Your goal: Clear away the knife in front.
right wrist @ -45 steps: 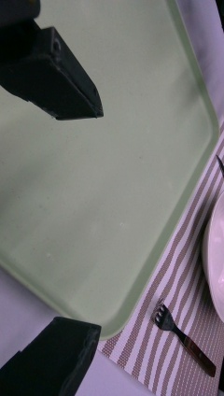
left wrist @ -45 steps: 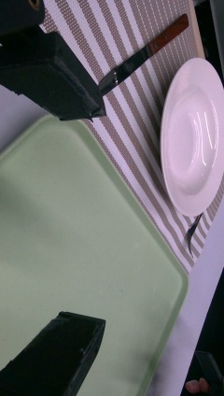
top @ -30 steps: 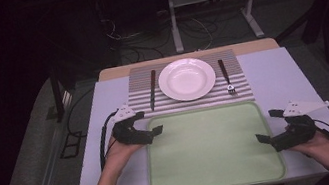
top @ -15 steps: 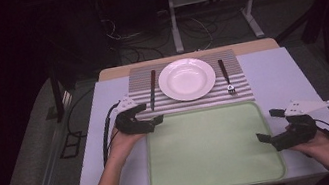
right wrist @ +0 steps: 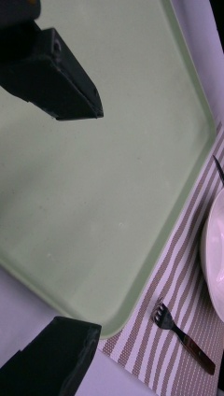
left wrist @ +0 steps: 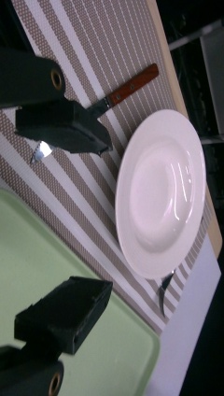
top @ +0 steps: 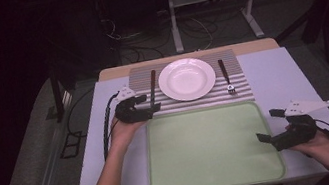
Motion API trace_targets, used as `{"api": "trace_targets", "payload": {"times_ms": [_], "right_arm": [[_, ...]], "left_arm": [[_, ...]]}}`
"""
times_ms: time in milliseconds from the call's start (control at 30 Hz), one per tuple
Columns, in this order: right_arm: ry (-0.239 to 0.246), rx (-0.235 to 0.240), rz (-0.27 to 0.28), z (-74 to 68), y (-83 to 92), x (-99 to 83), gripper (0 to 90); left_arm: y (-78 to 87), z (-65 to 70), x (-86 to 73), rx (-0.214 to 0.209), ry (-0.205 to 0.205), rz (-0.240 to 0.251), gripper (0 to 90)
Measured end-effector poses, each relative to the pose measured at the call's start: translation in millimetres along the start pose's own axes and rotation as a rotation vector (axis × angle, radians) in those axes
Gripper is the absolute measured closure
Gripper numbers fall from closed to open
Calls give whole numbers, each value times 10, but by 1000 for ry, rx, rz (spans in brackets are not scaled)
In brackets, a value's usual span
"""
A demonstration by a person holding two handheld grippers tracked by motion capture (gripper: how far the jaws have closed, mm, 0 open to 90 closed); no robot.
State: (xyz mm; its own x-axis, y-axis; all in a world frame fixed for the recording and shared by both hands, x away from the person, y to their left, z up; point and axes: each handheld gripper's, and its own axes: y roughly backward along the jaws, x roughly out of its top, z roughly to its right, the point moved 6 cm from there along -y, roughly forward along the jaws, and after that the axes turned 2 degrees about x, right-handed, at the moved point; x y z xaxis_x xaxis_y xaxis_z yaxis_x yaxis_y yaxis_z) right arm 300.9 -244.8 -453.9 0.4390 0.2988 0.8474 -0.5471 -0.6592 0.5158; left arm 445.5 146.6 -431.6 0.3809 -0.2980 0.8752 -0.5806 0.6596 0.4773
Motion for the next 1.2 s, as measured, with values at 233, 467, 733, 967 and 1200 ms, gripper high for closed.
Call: {"api": "trace_targets", "payload": {"times_ms": [233, 467, 733, 967, 1200], "right_arm": [[1, -1, 0, -1, -5, 0, 0], [-6, -3, 2, 12, -4, -3, 2], [-11, -8, 2, 20, -7, -6, 3], [-19, -13, 4, 34, 2, -15, 3], [-21, -13, 5, 35, 7, -17, 3]], "left_arm": [[-114, -69, 17, 25, -18, -25, 481], [-257, -220, 38, 27, 19, -45, 713], [-460, -354, 20, 49, 62, -98, 888], [-642, -399, -42, 56, 63, -146, 891], [-725, -444, -162, 77, 63, -205, 891]]}}
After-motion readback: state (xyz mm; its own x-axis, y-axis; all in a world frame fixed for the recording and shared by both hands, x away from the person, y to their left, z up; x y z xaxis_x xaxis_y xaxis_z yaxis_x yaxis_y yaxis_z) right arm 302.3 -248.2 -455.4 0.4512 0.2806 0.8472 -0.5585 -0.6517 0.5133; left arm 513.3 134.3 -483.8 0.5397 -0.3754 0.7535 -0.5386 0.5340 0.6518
